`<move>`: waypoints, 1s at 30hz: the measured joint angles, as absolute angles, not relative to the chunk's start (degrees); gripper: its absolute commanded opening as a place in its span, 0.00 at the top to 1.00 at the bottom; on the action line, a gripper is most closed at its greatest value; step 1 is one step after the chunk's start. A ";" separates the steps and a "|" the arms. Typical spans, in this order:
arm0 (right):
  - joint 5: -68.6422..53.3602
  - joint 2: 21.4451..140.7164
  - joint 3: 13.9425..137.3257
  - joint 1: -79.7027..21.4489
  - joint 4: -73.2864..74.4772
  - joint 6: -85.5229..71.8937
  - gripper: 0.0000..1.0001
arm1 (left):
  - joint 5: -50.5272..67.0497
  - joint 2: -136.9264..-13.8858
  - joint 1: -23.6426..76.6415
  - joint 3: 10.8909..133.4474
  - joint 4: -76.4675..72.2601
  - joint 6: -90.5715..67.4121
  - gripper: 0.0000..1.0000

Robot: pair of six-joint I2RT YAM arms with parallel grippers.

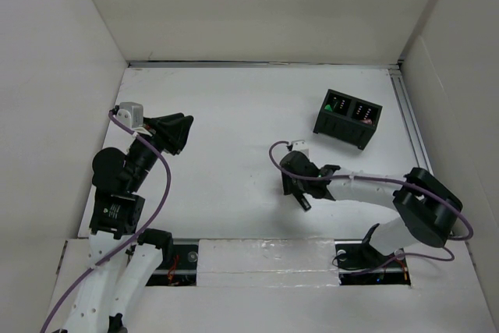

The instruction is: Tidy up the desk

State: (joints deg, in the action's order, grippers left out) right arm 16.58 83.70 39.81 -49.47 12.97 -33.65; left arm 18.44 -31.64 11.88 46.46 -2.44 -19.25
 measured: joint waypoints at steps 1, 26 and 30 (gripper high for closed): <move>17.21 83.90 39.97 -49.98 12.99 -33.65 0.43 | 18.44 -31.64 11.90 46.46 -2.44 -19.25 0.70; 16.25 84.18 42.24 -50.48 13.13 -32.16 0.91 | 18.22 -31.66 11.88 46.46 -2.44 -19.22 0.69; 11.42 84.03 48.90 -42.44 11.57 -29.91 0.92 | 18.26 -31.94 11.88 46.46 -2.44 -19.22 0.69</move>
